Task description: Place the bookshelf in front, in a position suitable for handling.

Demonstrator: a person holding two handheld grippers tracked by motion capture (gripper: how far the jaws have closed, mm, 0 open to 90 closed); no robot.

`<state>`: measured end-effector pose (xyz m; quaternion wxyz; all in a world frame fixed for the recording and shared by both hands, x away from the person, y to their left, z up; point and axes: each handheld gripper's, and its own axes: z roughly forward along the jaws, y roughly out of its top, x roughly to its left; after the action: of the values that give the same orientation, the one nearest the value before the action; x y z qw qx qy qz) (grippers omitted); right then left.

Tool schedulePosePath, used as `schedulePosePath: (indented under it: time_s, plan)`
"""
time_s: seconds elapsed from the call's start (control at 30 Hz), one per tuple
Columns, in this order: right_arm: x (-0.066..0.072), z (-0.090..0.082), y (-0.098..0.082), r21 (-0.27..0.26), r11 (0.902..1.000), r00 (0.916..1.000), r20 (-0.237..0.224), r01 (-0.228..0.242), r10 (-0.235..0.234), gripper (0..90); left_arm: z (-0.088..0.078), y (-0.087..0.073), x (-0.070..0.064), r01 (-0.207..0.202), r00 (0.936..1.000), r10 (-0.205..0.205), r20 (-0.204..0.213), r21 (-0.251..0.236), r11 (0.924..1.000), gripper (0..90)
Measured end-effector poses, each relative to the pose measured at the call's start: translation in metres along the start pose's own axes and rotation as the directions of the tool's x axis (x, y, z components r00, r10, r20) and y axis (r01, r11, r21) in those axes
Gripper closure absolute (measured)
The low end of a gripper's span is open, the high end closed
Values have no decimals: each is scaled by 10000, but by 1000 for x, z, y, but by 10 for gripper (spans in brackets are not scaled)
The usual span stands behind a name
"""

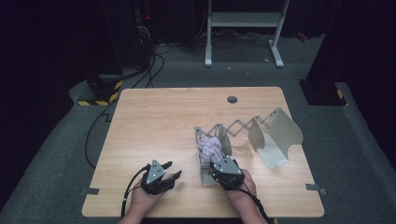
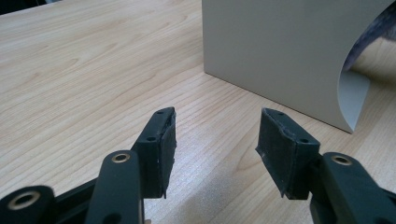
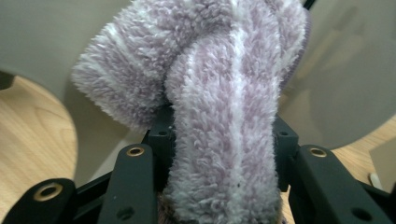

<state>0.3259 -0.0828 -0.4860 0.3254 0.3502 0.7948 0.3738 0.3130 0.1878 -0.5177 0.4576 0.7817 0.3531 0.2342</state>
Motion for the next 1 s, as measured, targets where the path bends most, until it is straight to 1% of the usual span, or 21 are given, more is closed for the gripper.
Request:
schedulePosePath:
  time_s: [0.03, 0.13, 0.2, 0.27, 0.3, 0.37, 0.4, 0.47, 0.53, 0.6, 0.63, 0.67, 0.7, 0.73, 0.8, 0.83, 0.87, 0.9, 0.97, 1.0]
  plan:
    - [1, -1, 1, -34, 10000, 10000, 45, 65, -65, 571, -1, 0, 0, 4, 10000, -4, 24, -20, 10000, 468]
    - [0, 2, 1, 87, 9999, 9999, 76, -147, 146, 573, 0, -1, 0, 18, 10000, -18, 69, 15, 10000, 467]
    - [1, 10, 0, 357, 9993, 9999, 139, -55, 50, 572, 1, -1, 0, 13, 10000, -13, 90, 23, 10000, 467]
    - [2, 22, -2, 757, 9971, 9999, 150, -57, 46, 572, 1, 0, -1, -11, 9999, 11, 107, 24, 10000, 467]
    - [2, 22, -2, 757, 9971, 9999, 150, -57, 46, 572, 1, 0, -1, -11, 9999, 11, 107, 24, 10000, 468]
    - [3, 31, -3, 1021, 9948, 9997, 209, 65, -86, 570, 0, 0, -1, 5, 9999, -5, 132, -42, 10000, 467]
    - [4, 37, -3, 1159, 9933, 9999, 160, 16, -34, 570, 0, 0, -1, 17, 9999, -17, 136, -51, 10000, 467]
    - [4, 39, -1, 1200, 9928, 9999, 159, 37, -57, 570, 1, 0, -1, 14, 9999, -14, 124, 15, 10000, 467]
    - [2, 39, 1, 1136, 9935, 9998, 173, -79, 60, 572, 2, 0, -1, 7, 9999, -8, 155, 39, 10000, 467]
    - [1, 35, 4, 888, 9959, 9995, 265, -192, 169, 574, 1, 0, -2, -41, 9999, 41, 155, 19, 10000, 468]
    - [1, 35, 4, 888, 9959, 9995, 265, -192, 169, 574, 1, 0, -2, -41, 9999, 41, 155, 19, 10000, 468]
    - [-1, 28, 11, 488, 9984, 9988, 403, -284, 265, 576, 1, 0, -3, -44, 9999, 44, 162, -4, 10000, 468]
    - [-1, 28, 11, 488, 9984, 9988, 403, -284, 265, 576, 1, 0, -3, -44, 9999, 44, 162, -4, 10000, 468]
    - [-4, 19, 21, 80, 9996, 9983, 502, -286, 281, 577, 1, 0, -3, -31, 9999, 31, 158, -1, 10000, 468]
    - [-9, 8, 33, -400, 9988, 9977, 609, -264, 289, 577, 1, 0, -3, -3, 9998, 3, 180, -4, 10000, 468]
    - [-9, 8, 33, -400, 9988, 9977, 609, -264, 289, 577, 1, 0, -3, -3, 9998, 3, 180, -4, 10000, 468]
    - [-15, -4, 46, -974, 9947, 9962, 774, -320, 396, 579, 1, 0, -3, 3, 9998, -3, 194, 8, 10000, 468]
    - [-15, -4, 46, -974, 9947, 9962, 774, -320, 396, 579, 1, 0, -3, 3, 9998, -3, 194, 8, 10000, 468]
    - [-18, -14, 57, -1434, 9892, 9945, 953, -299, 439, 582, 1, 0, -3, -19, 9998, 19, 182, 11, 10000, 468]
    - [-16, -19, 62, -1690, 9855, 9943, 1007, -164, 338, 584, 1, 0, -3, 8, 9998, -8, 188, 8, 10000, 468]
